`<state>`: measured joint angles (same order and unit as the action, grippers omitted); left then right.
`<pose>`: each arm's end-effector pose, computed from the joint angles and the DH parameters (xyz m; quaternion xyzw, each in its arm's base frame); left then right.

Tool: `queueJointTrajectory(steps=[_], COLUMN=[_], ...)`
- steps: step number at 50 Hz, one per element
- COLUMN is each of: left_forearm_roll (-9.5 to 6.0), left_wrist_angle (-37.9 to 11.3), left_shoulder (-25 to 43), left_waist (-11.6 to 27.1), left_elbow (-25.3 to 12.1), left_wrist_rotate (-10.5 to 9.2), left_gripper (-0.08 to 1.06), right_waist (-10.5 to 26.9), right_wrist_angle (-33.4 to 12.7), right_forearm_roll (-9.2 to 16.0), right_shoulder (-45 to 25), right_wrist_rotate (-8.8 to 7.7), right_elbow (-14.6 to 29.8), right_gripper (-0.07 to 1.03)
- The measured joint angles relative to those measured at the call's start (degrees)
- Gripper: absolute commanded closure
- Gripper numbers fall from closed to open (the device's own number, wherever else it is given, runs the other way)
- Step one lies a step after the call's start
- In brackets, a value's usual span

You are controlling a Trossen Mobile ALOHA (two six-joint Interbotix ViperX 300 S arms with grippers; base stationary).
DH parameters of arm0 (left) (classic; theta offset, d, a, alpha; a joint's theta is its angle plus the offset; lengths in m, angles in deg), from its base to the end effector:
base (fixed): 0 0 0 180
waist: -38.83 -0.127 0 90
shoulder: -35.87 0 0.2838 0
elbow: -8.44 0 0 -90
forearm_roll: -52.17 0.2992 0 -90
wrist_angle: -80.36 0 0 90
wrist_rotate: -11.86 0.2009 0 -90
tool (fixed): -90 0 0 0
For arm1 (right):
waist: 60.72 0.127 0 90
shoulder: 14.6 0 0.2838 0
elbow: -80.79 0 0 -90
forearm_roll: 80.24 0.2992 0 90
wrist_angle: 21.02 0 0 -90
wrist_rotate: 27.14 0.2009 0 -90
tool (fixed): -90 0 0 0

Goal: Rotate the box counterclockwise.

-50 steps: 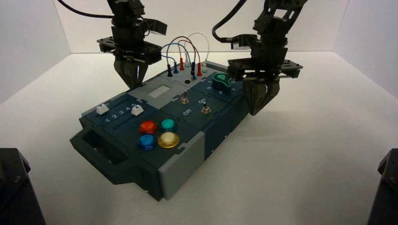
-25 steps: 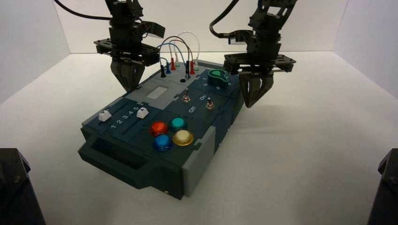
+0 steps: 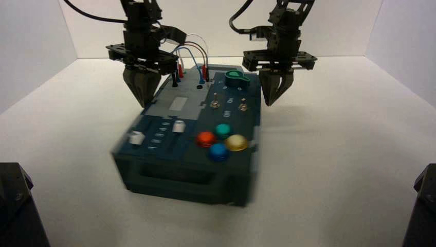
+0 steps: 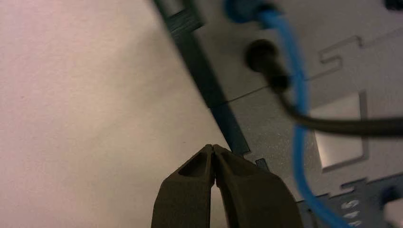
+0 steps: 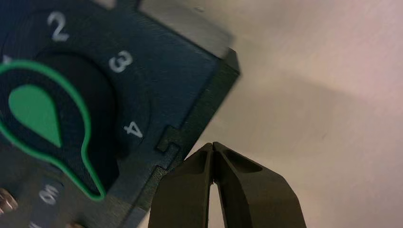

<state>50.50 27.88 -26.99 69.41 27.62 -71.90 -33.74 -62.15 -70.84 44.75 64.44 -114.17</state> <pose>0.2606 -0.1594 -0.0353 0.2200 0.7257 -0.2122 0.6164 0.3170 0.1856 -0.0420 -0.0703 0.6868 0.1564 0.7063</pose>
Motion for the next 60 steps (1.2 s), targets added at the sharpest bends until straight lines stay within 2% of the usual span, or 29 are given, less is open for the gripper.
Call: queueJointTrajectory(steps=[6, 16, 41, 46, 49, 60], left_forearm_roll=[0.0, 0.0, -0.09, -1.14, -1.41, -1.32], left_wrist_angle=[-0.26, 0.18, 3.25, 5.45, 5.19, 5.19], left_shoulder=[0.0, -0.35, -4.92, -7.91, -9.76, -13.62], left_waist=[1.32, 1.32, 1.49, 2.9, 3.87, 2.55], left_elbow=[0.0, 0.35, 2.2, 2.99, 3.78, 4.92], left_wrist_rotate=[0.09, 0.09, 0.26, 0.26, 0.26, 0.26], left_gripper=[1.01, 1.01, 1.01, 1.01, 1.01, 1.01], right_waist=[-0.35, -0.35, 0.18, 2.72, 3.78, 3.43], right_wrist_angle=[0.0, 0.0, 0.09, 0.53, 0.35, 0.44], right_forearm_roll=[-0.18, -0.18, 0.0, 0.62, 0.7, -0.53], right_shoulder=[-0.44, -0.35, 7.47, 11.51, 13.71, 18.11], right_wrist_rotate=[0.0, 0.0, 0.0, -0.09, -0.35, -0.26], right_elbow=[1.14, 1.05, -3.69, -7.21, -9.49, -13.01], right_gripper=[0.98, 0.98, 0.98, 0.98, 0.98, 0.98])
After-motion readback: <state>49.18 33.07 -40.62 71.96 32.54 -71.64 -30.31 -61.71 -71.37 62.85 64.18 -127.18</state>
